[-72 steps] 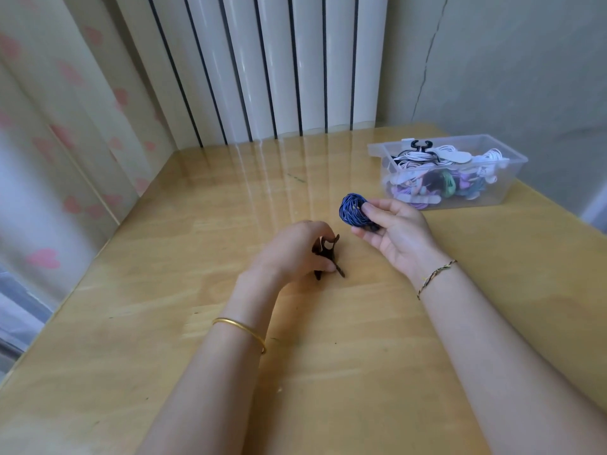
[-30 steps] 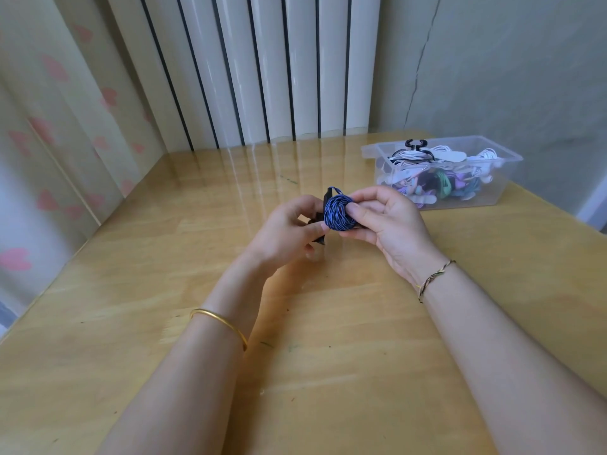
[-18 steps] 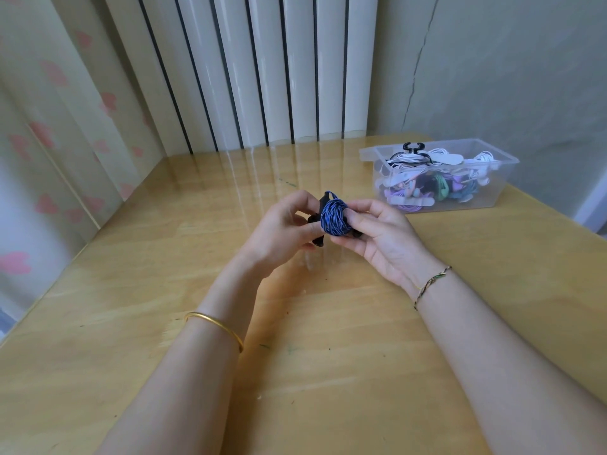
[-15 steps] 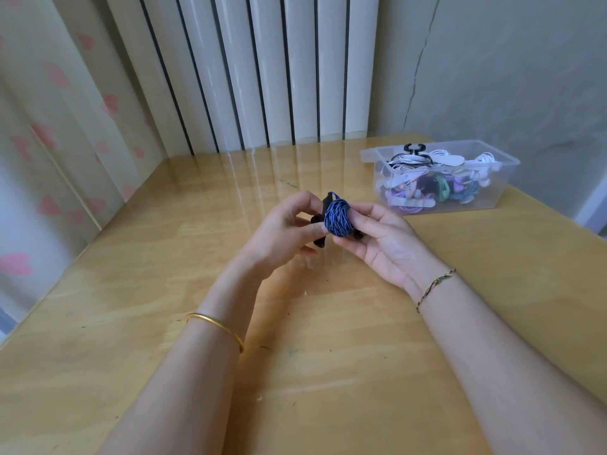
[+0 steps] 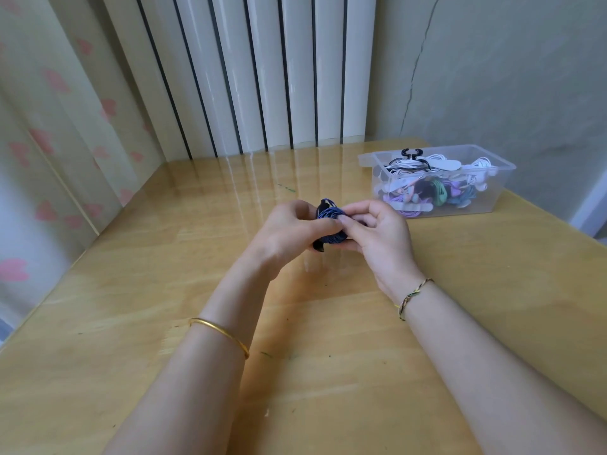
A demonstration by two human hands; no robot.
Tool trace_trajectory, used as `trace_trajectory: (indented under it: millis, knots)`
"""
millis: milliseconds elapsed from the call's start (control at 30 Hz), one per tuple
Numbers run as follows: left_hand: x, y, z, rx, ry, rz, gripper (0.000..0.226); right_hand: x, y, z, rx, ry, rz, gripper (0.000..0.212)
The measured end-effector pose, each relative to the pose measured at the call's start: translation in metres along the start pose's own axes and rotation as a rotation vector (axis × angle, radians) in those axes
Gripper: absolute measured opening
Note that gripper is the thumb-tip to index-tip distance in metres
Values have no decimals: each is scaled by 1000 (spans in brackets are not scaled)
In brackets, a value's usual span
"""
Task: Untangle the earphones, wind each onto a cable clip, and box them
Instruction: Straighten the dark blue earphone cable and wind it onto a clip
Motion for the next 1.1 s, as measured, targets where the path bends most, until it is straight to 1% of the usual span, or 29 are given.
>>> trace_trajectory:
  millis: [67, 200, 333, 500, 667, 867, 1100]
  knots:
    - [0, 0, -3, -7, 44, -2, 38, -1, 0, 2, -8, -3, -4, 7]
    - [-1, -1, -8, -45, 90, 14, 24, -1, -1, 3, -7, -15, -15, 8]
    - [1, -1, -4, -138, 45, 29, 17, 1, -3, 0, 23, -24, -22, 9]
    - [1, -4, -5, -237, 45, 21, 9, 1, -5, 0, 21, -25, -37, 9]
    - [1, -2, -3, -247, 22, 58, 14, 1, -7, 0, 32, -32, -38, 10]
    - [2, -1, 0, -320, -27, 84, 13, 2, -9, 5, 70, -98, -52, 13]
    - [-2, 2, 3, -498, -187, 86, 16, 5, -9, 4, 132, -131, -47, 12]
Point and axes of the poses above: each hand's wrist, its own x-axis towards the middle knuckle, its own z-axis out of the palm, y = z × x, the point moved 9 cm from there along x, towards the middle knuckle, and after that the axes turned 7 degrees about -y, right-handed, at the moved point
